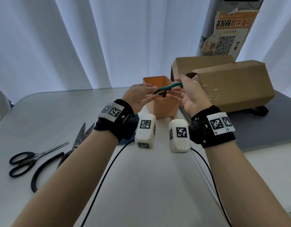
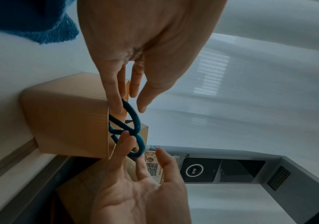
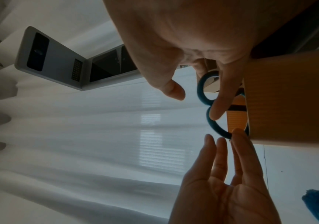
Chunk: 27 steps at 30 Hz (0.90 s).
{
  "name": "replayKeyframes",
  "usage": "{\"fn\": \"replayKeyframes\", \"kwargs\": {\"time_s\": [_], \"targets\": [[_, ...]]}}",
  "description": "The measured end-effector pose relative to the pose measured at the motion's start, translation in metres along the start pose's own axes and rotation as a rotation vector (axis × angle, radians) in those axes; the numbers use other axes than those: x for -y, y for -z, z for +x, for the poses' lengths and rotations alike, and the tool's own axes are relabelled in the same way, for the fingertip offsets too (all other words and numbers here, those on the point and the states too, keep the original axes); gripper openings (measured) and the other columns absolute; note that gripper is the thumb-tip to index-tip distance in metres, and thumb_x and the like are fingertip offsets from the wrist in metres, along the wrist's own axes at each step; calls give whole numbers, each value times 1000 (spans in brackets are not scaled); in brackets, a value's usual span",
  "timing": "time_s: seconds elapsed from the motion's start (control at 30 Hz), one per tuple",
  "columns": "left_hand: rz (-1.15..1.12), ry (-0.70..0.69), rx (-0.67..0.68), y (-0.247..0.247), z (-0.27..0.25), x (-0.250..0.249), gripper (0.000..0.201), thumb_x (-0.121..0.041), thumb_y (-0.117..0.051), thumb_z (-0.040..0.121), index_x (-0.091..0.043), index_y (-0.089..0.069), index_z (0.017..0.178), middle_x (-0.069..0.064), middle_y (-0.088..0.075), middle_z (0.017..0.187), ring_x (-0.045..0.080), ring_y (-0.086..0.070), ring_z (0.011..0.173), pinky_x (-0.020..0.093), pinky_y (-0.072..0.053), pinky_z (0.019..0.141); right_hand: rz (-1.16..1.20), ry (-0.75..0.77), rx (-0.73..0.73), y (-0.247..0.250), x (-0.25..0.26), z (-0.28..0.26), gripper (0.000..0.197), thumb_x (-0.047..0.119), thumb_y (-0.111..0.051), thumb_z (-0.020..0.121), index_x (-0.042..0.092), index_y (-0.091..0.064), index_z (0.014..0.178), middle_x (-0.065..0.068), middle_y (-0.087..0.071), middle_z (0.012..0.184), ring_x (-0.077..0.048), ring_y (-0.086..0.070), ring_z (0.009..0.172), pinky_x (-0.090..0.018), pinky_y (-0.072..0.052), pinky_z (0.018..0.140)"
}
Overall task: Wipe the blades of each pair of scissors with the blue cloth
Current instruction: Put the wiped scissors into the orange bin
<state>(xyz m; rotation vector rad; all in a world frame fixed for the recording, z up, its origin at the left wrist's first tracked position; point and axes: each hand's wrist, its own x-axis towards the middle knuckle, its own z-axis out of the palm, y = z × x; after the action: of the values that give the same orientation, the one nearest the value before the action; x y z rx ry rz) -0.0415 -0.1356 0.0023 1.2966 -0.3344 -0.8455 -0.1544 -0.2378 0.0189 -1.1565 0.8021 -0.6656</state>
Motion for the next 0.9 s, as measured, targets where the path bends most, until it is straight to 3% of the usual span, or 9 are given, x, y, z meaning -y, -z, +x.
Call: {"fn": "replayKeyframes", "kwargs": {"time_s": [0.1,0.2,0.37,0.47,0.53,0.6,0.7,0.8,0.9], "targets": [[-11,9,11,1,-2,-1,29,-2,-66,92,4,-57,119,18,-62,110,25,-69,97,29,-60,82,25,3,11,2,0,-4,33,17,-58,95,10,-51,127,-15,-57,112,-29,-68,101,-31,-62,64],[-20,28,6,3,-7,-2,38,-6,-70,90,5,-56,123,18,-59,109,25,-68,95,30,-61,80,65,-35,-2,1,-1,-10,32,18,-58,95,10,-52,125,-15,-55,106,-30,-67,100,-34,-63,68],[7,42,-7,12,-15,-6,49,-14,-74,88,1,-55,130,20,-59,123,29,-70,98,32,-61,80,127,-75,-36,1,-6,-17,21,22,-55,97,11,-58,114,-10,-56,98,-25,-66,90,-36,-63,76],[3,45,-1,23,-20,-11,43,-18,-73,89,-2,-59,127,17,-61,121,28,-70,96,31,-61,78,82,-69,-86,-5,-5,-23,14,26,-53,98,14,-56,105,-4,-51,86,-14,-53,74,-28,-53,68],[17,42,-8,31,-24,-14,33,-19,-72,90,-4,-62,118,15,-61,117,27,-70,94,31,-61,80,101,-64,-85,-10,-4,-28,13,22,-51,98,14,-53,88,0,-45,72,-12,-44,62,-26,-45,58],[34,35,-23,40,-29,-18,25,-21,-72,90,-6,-63,109,14,-63,115,26,-70,95,32,-60,83,159,-55,-15,-17,-5,-31,29,21,-50,100,16,-49,71,3,-39,57,-11,-36,52,-23,-36,49],[92,37,-43,60,-39,-25,20,-23,-73,90,-10,-64,101,10,-65,109,23,-70,95,32,-58,86,166,-39,93,-35,-8,-38,41,28,-51,102,16,-47,64,5,-33,44,-10,-29,43,-20,-29,41],[190,43,-97,86,-51,-33,14,-24,-71,91,-14,-66,98,6,-68,105,20,-71,92,32,-58,83,121,-66,207,-57,-12,-49,50,37,-49,103,12,-52,60,3,-30,43,-11,-27,40,-21,-26,41],[279,54,-156,117,-68,-41,14,-23,-68,93,-14,-66,104,5,-68,105,19,-70,96,34,-57,85,62,-127,335,-84,-19,-60,50,35,-47,101,10,-58,59,3,-30,45,-12,-29,44,-22,-26,44]]}}
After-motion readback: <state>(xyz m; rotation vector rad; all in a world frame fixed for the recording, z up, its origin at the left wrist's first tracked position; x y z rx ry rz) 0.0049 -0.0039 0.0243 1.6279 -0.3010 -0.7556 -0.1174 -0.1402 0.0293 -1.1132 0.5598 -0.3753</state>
